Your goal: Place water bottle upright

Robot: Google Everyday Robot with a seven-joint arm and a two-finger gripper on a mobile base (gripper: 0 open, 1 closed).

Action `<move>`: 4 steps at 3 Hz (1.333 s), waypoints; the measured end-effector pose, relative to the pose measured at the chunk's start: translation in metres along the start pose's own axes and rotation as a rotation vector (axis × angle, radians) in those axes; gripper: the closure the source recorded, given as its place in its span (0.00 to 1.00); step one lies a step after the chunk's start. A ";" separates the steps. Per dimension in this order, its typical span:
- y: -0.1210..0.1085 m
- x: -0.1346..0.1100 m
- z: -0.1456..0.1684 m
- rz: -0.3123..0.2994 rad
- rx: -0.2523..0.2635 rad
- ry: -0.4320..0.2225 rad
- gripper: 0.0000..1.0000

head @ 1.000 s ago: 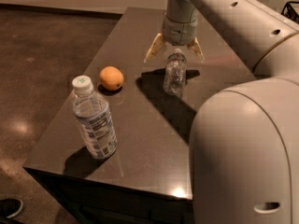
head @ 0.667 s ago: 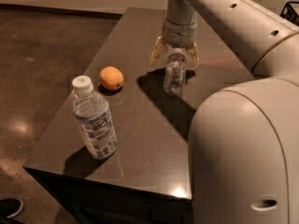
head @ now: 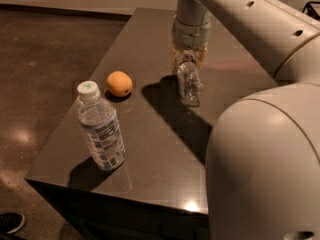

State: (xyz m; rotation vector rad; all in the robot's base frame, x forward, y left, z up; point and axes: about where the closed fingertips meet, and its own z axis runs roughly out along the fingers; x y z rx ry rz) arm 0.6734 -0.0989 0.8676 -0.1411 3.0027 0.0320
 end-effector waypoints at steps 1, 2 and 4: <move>0.011 0.005 -0.031 -0.160 -0.008 -0.096 0.96; 0.022 0.010 -0.047 -0.281 -0.046 -0.190 1.00; 0.026 0.012 -0.068 -0.398 -0.237 -0.444 1.00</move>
Offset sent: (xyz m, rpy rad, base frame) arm -0.0318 0.0328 0.0709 0.0683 -0.3218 0.4405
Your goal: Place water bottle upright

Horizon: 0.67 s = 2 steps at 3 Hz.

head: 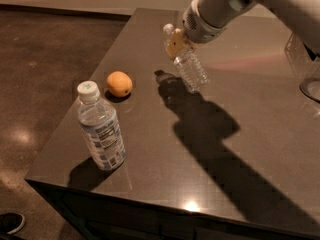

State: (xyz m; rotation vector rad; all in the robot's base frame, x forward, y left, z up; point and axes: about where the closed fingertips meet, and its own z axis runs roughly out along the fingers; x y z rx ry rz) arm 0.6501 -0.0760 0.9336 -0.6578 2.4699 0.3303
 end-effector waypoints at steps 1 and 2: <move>0.000 -0.008 -0.012 -0.029 -0.076 -0.166 1.00; -0.002 -0.009 -0.025 -0.053 -0.144 -0.342 1.00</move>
Offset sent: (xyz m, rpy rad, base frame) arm -0.0124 -0.0276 0.0462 0.4126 -0.4606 0.1523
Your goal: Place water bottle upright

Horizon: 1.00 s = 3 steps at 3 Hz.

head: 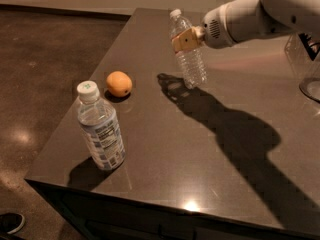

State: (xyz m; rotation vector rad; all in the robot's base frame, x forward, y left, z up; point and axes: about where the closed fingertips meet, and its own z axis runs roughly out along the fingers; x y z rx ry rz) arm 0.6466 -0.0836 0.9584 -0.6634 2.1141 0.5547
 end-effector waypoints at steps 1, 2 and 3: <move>0.001 0.000 -0.009 -0.032 -0.037 -0.140 1.00; 0.004 0.002 -0.017 -0.086 -0.053 -0.270 1.00; 0.006 0.006 -0.023 -0.140 -0.051 -0.374 1.00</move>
Offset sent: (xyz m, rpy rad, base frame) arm -0.0267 -0.0166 0.0142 0.1909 -0.4365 0.0824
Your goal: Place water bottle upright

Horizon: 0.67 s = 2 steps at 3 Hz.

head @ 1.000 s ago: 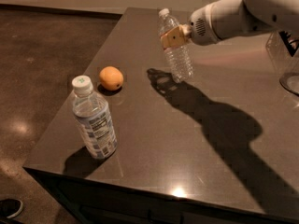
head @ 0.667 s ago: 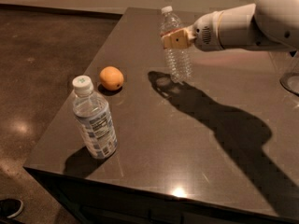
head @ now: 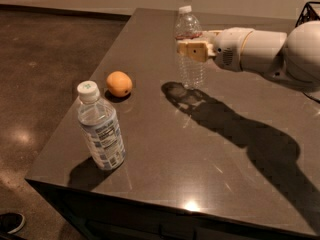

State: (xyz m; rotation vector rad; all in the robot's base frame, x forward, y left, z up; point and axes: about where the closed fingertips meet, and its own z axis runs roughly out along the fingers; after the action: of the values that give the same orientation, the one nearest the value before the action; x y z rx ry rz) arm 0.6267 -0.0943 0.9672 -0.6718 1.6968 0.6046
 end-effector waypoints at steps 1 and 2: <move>0.001 0.003 -0.010 -0.056 -0.005 -0.097 1.00; 0.001 0.008 -0.017 -0.081 -0.001 -0.169 1.00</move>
Offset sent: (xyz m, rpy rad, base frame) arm -0.0210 -0.0267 -0.0093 0.1114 -0.2667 -0.0014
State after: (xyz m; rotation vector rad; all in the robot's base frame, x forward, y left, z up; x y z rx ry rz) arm 0.6133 -0.1064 0.9630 -0.6680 1.5054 0.5887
